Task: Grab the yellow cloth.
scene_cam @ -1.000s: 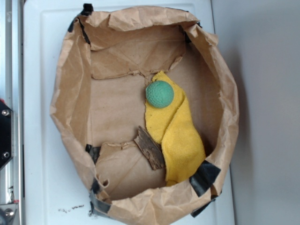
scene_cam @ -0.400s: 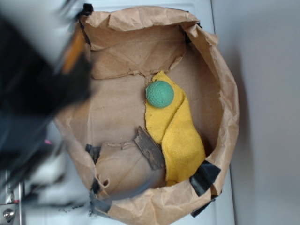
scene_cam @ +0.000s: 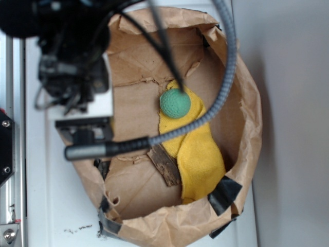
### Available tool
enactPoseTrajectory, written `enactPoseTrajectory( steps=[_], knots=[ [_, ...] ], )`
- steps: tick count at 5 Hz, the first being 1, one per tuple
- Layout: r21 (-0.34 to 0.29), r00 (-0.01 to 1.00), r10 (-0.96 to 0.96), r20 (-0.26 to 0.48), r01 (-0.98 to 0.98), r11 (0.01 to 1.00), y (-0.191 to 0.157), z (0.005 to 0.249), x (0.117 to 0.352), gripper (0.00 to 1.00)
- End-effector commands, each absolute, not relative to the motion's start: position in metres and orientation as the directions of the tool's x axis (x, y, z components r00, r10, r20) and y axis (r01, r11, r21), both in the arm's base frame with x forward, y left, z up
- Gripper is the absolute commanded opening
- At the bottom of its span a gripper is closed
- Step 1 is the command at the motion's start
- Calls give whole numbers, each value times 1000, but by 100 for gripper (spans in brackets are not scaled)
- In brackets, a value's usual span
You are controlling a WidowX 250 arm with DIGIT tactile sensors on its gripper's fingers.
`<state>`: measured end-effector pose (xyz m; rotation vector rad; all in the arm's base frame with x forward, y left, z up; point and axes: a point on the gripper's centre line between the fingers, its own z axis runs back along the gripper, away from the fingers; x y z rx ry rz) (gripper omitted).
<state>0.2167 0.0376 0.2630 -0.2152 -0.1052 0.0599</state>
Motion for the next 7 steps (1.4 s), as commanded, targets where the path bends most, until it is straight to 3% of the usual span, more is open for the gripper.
enactPoseTrajectory(
  steps=[1,3,4,5,6,7],
  knots=[
    [-81,975,-178,133,190,978,34,176,275,100],
    [104,929,-338,148,326,940,12,87,285,100],
    [104,902,-387,190,373,922,4,72,296,100],
    [73,861,-426,277,423,903,-14,77,301,100],
    [-16,833,-430,348,464,886,-25,91,298,100],
    [-5,793,-441,420,488,873,-37,86,301,100]
  ],
)
